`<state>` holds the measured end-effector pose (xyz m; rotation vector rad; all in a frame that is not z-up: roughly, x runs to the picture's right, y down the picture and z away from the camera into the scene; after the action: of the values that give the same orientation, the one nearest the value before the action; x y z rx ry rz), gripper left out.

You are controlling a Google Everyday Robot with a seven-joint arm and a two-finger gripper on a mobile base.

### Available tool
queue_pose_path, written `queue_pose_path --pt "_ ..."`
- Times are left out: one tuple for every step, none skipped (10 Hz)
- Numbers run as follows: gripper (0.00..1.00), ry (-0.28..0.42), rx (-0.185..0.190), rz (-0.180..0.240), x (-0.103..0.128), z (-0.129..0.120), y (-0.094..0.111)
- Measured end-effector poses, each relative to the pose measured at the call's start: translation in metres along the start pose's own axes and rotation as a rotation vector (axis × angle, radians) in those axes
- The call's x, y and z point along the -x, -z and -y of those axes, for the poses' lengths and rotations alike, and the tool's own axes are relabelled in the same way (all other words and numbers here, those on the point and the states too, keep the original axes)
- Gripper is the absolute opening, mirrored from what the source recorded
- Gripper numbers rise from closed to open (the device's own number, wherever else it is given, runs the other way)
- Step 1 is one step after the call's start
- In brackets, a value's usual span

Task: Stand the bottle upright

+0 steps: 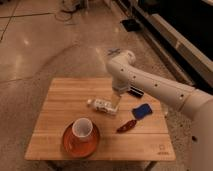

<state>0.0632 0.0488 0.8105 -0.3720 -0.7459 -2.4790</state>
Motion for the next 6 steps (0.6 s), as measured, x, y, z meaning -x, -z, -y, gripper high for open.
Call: queue_pose_path --pt "0.8 0.028 0.006 0.015 -0.006 0.002 -0.005" --pt "0.8 0.061 0.015 0.035 -0.013 0.004 -0.011" --pt "0.8 0.099 0.024 0.059 -0.02 0.006 -0.018" --pt "0.8 0.138 0.03 0.086 -0.028 0.009 -0.025" --pt "0.8 0.165 0.034 0.106 -0.034 0.012 -0.031" --pt "0.8 0.19 0.038 0.129 -0.04 0.015 -0.037"
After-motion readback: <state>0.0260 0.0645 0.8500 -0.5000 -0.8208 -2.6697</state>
